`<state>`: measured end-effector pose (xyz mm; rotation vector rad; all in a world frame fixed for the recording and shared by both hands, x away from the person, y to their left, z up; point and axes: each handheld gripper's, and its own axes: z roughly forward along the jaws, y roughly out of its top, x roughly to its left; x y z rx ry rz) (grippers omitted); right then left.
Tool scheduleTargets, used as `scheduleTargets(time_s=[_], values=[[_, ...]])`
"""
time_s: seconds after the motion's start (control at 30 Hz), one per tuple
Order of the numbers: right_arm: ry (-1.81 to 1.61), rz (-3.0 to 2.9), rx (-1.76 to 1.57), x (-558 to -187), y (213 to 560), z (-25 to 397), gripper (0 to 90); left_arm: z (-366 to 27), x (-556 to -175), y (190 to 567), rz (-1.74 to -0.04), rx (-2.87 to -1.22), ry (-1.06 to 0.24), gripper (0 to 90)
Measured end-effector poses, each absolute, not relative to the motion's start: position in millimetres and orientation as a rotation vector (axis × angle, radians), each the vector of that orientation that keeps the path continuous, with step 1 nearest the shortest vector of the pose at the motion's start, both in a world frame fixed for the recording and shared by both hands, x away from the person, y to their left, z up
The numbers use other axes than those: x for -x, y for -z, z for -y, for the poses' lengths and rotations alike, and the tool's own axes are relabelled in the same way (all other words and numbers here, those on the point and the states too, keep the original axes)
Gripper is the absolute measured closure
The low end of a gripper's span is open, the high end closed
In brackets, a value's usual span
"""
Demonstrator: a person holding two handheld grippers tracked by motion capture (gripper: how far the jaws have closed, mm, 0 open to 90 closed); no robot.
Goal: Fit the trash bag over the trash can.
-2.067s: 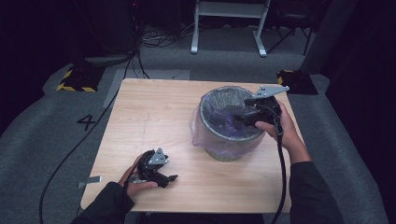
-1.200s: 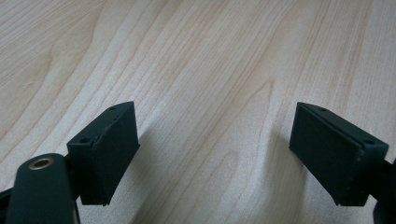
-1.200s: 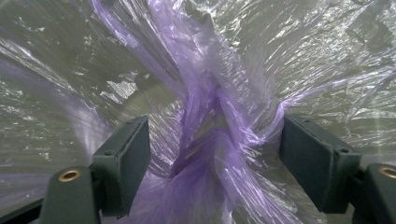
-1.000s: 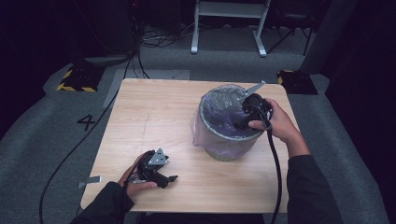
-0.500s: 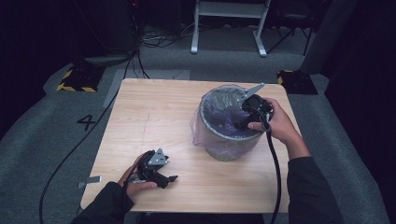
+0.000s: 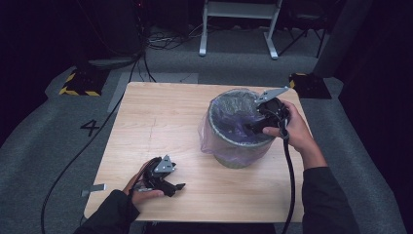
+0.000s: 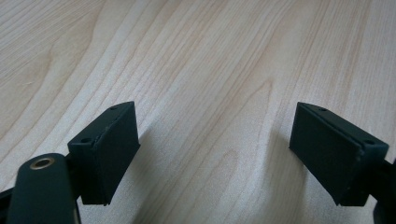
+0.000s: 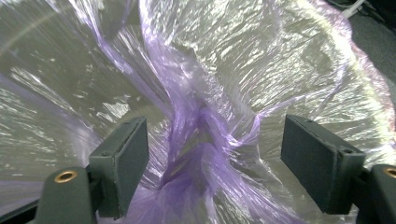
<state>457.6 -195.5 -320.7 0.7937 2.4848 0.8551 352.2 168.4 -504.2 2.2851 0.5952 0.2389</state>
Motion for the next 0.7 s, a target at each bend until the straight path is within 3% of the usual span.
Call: scheduleTargets(time_s=[0.7], values=[[-1.126, -2.293, -0.790, -438, 317, 214, 20.8, -168, -352, 504, -0.595, -2.285, -0.239, 15.3]])
